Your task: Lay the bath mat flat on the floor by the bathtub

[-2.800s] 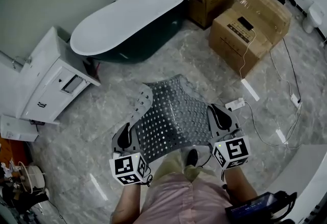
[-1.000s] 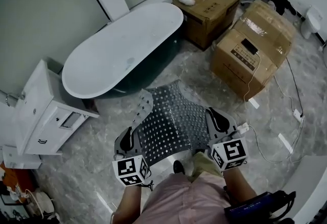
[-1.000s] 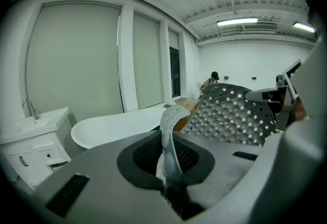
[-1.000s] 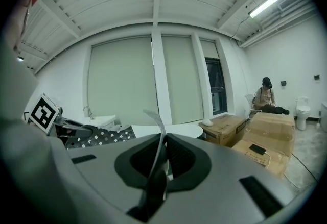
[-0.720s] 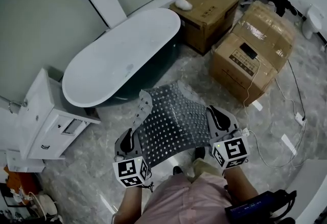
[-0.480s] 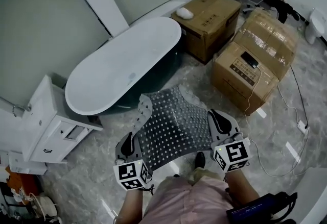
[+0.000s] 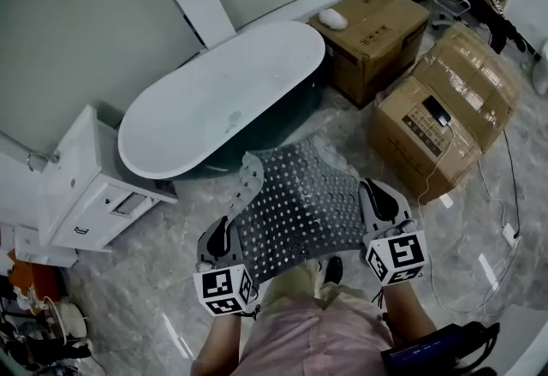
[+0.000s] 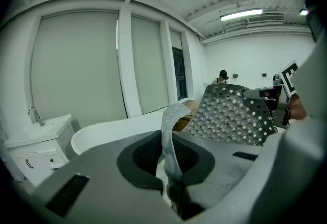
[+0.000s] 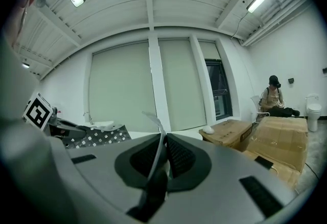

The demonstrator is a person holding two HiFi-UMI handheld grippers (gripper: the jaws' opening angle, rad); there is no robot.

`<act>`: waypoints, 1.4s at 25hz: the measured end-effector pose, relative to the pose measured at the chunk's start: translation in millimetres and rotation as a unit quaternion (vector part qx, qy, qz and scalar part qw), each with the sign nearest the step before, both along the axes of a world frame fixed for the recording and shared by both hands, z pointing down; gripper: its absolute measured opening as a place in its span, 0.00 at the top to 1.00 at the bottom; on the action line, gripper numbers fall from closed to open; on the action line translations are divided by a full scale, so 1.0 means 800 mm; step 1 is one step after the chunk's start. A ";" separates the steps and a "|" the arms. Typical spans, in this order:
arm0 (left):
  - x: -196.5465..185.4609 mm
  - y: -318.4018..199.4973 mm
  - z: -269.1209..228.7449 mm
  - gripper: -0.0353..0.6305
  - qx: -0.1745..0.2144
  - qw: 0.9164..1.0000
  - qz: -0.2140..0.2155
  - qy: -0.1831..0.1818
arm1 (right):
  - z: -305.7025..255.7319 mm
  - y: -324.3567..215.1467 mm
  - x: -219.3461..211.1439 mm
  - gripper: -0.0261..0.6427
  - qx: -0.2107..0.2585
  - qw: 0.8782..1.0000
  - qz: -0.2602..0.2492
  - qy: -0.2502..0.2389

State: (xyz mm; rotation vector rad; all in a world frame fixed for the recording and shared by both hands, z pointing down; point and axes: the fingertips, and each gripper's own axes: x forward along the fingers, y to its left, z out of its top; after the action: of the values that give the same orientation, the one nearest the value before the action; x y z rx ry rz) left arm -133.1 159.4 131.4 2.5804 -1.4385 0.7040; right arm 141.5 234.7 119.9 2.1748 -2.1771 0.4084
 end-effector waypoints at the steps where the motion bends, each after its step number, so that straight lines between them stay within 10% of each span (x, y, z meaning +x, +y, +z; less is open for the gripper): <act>1: -0.003 -0.005 0.004 0.88 -0.002 1.000 -0.004 -0.001 | 0.003 -0.007 -0.001 0.92 -0.002 1.000 -0.004 0.001; 19: -0.016 -0.143 0.048 0.88 -0.034 0.998 -0.046 0.005 | 0.028 -0.169 -0.011 0.92 -0.031 0.998 -0.049 0.011; 35: -0.052 -0.296 0.009 0.88 0.011 0.997 -0.065 0.034 | -0.016 -0.328 -0.040 0.92 0.015 0.998 -0.059 0.035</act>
State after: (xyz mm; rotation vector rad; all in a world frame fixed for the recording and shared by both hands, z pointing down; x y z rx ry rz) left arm -174.7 -77.3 138.8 2.4727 -1.5846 0.5808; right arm 109.4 -27.4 106.9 2.0294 -2.2731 0.2897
